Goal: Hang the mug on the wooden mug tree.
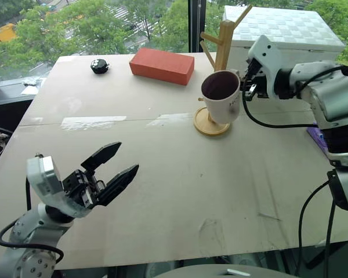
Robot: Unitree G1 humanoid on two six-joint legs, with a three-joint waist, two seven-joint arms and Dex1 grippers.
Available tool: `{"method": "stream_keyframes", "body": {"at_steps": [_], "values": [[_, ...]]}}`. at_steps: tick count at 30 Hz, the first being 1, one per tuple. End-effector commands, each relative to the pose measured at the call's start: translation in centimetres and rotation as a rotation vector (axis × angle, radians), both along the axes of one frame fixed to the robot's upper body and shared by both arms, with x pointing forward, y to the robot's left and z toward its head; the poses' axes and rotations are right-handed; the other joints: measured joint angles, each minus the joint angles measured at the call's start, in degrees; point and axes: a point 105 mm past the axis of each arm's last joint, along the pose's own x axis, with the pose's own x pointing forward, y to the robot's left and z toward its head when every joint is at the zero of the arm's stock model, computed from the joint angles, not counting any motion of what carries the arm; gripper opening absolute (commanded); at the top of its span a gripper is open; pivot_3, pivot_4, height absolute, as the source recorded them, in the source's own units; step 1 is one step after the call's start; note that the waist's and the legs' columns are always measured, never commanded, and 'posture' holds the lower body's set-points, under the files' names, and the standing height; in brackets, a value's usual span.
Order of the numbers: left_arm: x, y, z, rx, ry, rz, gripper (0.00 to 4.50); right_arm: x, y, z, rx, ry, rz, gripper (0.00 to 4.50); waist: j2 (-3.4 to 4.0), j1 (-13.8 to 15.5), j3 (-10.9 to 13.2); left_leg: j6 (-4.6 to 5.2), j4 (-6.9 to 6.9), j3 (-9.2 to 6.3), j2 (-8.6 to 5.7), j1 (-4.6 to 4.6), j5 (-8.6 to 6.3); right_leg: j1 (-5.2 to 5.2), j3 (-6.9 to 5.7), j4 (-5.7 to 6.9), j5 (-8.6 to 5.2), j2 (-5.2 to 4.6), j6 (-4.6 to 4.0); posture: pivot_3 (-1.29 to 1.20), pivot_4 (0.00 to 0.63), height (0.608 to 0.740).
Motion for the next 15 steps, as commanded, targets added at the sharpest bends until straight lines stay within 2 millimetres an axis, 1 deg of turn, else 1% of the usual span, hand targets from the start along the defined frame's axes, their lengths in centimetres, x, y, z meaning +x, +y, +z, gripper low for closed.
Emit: {"method": "stream_keyframes", "body": {"at_steps": [1,2,3,4,5,6,8,11,14,15], "values": [[-0.6,-0.2,1.0,0.001,-0.054,-0.005,4.50,1.5,-0.6,0.0,-0.013,-0.029,-0.023,0.88,0.00,0.0,0.0,0.00,0.00,0.00,-0.03,0.00,0.00,0.00,-0.01,0.00,0.00,0.00,0.00,0.00,0.150,0.740],[-0.6,-0.3,1.0,-0.001,-0.056,-0.007,4.50,1.7,-0.9,-0.1,-0.013,-0.026,-0.027,1.48,0.00,0.2,0.0,0.00,0.00,0.00,-0.04,0.00,0.00,0.00,-0.01,0.00,0.00,0.01,0.00,0.00,0.150,0.740],[-0.7,-0.3,1.1,-0.004,-0.058,-0.007,4.50,1.7,-1.3,0.0,-0.009,-0.035,-0.027,1.92,0.00,0.3,0.0,0.00,0.00,-0.02,-0.03,-0.01,0.00,0.01,-0.05,0.01,0.00,0.00,-0.01,0.00,0.150,0.740],[-0.8,-0.2,1.1,-0.006,-0.060,-0.008,4.50,1.5,-1.7,0.4,0.008,-0.044,-0.021,2.29,0.01,0.3,0.0,-0.01,0.00,-0.02,-0.02,-0.03,0.01,0.00,-0.05,0.00,0.00,-0.01,-0.01,0.00,0.150,0.740],[-0.8,-0.2,1.1,-0.008,-0.061,-0.009,4.50,1.0,-2.1,0.7,0.020,-0.043,-0.014,2.89,0.01,0.3,0.0,-0.03,0.00,-0.02,-0.01,-0.05,0.02,0.00,-0.05,-0.01,0.00,-0.02,0.00,0.00,0.150,0.740],[-0.9,-0.2,1.1,-0.009,-0.062,-0.008,4.50,0.7,-2.6,0.8,0.025,-0.042,-0.009,3.27,0.01,0.3,0.0,-0.03,0.00,-0.02,-0.01,-0.06,0.02,-0.01,-0.04,-0.02,0.00,-0.03,0.00,0.00,0.150,0.740],[-0.9,-0.2,1.1,-0.016,-0.063,-0.007,4.50,-0.1,-3.9,1.4,0.047,-0.089,-0.005,4.22,0.01,0.4,0.0,-0.13,-0.01,-0.02,0.00,-0.10,0.08,-0.02,-0.04,-0.05,0.00,-0.03,0.01,0.00,0.150,0.740],[-0.7,-0.2,1.0,-0.016,-0.055,-0.013,4.50,-2.6,-5.6,2.1,0.146,-0.130,0.060,4.22,0.01,0.7,0.0,-0.14,-0.03,-0.05,0.00,-0.12,0.08,-0.02,-0.08,-0.10,0.00,-0.04,0.02,0.00,0.150,0.740],[-0.3,0.0,0.5,0.001,-0.031,-0.005,4.50,-4.7,-7.4,1.5,0.188,-0.161,0.078,4.22,-0.01,0.5,0.0,0.05,-0.05,-0.02,0.00,-0.07,-0.04,-0.02,-0.06,-0.08,0.00,-0.01,0.02,0.00,0.150,0.740],[0.1,0.1,0.0,0.032,-0.009,0.010,4.50,-6.0,-8.2,0.8,0.207,-0.160,0.093,4.22,-0.02,0.5,0.0,0.05,-0.04,-0.06,0.00,-0.05,-0.04,0.01,-0.09,-0.08,0.00,0.01,0.01,0.00,0.150,0.740]]}}
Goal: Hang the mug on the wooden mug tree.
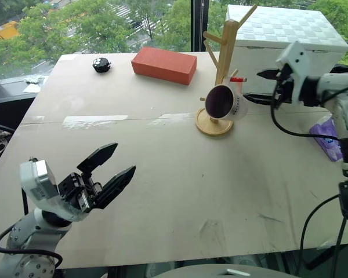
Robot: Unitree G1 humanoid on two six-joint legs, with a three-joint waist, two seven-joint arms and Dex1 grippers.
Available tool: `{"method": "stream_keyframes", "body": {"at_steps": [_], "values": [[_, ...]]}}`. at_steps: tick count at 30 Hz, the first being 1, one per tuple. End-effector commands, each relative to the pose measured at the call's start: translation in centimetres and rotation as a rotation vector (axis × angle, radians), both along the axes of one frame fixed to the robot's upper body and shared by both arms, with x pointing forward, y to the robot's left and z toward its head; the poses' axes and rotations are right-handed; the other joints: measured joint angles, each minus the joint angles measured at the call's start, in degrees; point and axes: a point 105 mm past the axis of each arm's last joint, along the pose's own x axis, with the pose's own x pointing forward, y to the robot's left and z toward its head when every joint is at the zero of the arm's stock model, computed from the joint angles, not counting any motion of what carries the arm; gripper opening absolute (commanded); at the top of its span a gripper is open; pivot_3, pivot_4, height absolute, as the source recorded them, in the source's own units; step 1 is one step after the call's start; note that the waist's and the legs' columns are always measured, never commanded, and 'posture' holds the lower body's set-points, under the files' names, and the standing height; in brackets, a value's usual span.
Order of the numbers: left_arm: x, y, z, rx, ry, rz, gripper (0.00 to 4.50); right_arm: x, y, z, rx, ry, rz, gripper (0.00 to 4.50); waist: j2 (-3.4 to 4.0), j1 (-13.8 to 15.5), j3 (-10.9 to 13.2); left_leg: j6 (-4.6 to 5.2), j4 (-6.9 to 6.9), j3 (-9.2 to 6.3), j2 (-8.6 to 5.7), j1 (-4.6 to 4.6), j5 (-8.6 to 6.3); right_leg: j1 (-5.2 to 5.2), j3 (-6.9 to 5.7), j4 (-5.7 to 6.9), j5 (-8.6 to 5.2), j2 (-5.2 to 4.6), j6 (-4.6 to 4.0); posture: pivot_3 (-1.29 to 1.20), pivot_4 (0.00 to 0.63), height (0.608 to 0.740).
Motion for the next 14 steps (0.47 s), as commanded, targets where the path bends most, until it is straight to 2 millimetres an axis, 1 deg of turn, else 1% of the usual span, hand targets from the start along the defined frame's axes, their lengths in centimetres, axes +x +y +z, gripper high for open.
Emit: {"method": "stream_keyframes", "body": {"at_steps": [1,3,5,7,8,11,14], "values": [[0.6,0.2,-1.0,0.077,0.058,0.032,4.50,-4.0,-2.0,0.3,0.053,-0.083,0.059,4.22,-0.03,0.5,0.0,0.00,0.00,-0.01,0.00,0.04,0.00,0.03,-0.01,0.01,0.00,0.01,0.00,0.00,0.150,0.740],[0.7,0.5,-2.4,0.126,0.136,0.060,4.50,-6.5,-3.4,-1.6,0.060,-0.023,0.075,4.22,0.01,0.7,0.0,0.00,0.01,-0.06,0.00,0.12,0.00,0.17,-0.09,0.00,-0.01,0.01,0.01,0.00,0.150,0.740],[0.5,1.1,-3.2,0.163,0.181,0.096,4.50,-8.4,-4.8,-3.2,0.068,0.031,0.050,4.22,0.03,0.9,0.0,0.01,0.02,-0.03,0.02,0.13,0.00,0.17,-0.04,0.00,-0.01,-0.01,0.01,0.00,0.150,0.740],[0.4,2.0,-4.4,0.227,0.250,0.154,4.50,-10.2,-6.2,-5.1,0.060,0.078,0.007,4.22,0.04,0.8,0.0,0.02,0.03,0.08,0.05,0.22,-0.01,0.16,0.10,0.01,-0.03,-0.01,-0.02,0.00,0.150,0.740],[0.4,2.4,-5.0,0.261,0.274,0.178,4.50,-10.8,-6.7,-5.9,0.053,0.088,-0.020,4.22,-0.01,0.9,0.0,0.02,0.03,0.05,0.04,0.21,-0.01,0.17,0.08,0.01,-0.14,-0.02,-0.19,0.00,0.150,0.740],[0.4,3.1,-5.9,0.320,0.311,0.215,4.50,-12.1,-7.9,-8.0,0.040,0.122,-0.097,4.22,-0.02,1.0,0.0,0.02,0.04,0.01,0.06,0.30,-0.01,0.20,0.06,0.05,-0.26,0.01,0.00,0.00,0.150,0.740],[0.5,3.4,-6.5,0.329,0.334,0.217,4.50,-12.6,-8.5,-9.8,0.019,0.143,-0.148,4.22,-0.03,1.0,0.0,0.01,0.06,0.00,0.09,0.38,-0.01,0.22,0.07,0.09,-0.23,0.01,-0.03,0.00,0.150,0.740]]}}
